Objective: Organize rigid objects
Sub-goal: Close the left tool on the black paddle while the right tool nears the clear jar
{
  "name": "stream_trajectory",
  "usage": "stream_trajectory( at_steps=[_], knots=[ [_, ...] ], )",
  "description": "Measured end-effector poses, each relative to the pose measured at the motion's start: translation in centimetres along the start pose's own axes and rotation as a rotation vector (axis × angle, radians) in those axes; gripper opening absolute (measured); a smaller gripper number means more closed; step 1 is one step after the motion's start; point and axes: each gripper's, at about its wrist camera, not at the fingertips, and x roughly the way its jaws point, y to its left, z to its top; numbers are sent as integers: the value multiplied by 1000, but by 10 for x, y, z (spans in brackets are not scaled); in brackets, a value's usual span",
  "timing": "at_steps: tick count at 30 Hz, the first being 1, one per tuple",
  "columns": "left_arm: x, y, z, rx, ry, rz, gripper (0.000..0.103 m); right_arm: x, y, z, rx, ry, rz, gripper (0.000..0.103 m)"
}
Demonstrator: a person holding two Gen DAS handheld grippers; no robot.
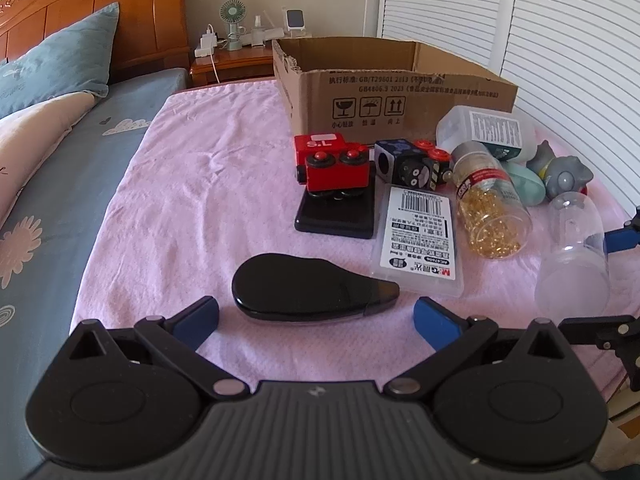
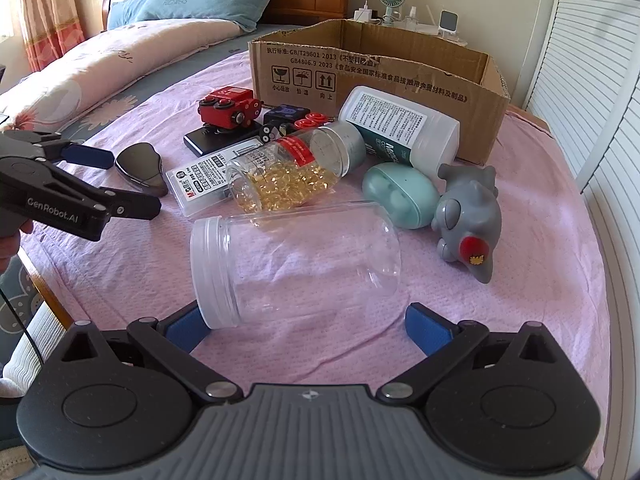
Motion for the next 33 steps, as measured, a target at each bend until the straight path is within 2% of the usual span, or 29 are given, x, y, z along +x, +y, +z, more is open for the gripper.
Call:
stream_trajectory(
  at_steps=[11,18,24,27,33],
  knots=[
    [8,2,7,32,-5,-31,103,1,0,0,-13,-12,12,103],
    [-1,5,4,34,-4,-34,89,0,0,-1,-17,-23,15,103],
    [-12,11,-5,28,10,-29,90,0,0,-2,-17,-27,16,103],
    [-10,11,-5,39,2,-26,95,0,0,-2,-18,-33,18,103],
    [-4,11,-2,45,-9,-43,97,3,0,2,-23,-25,19,103]
  ],
)
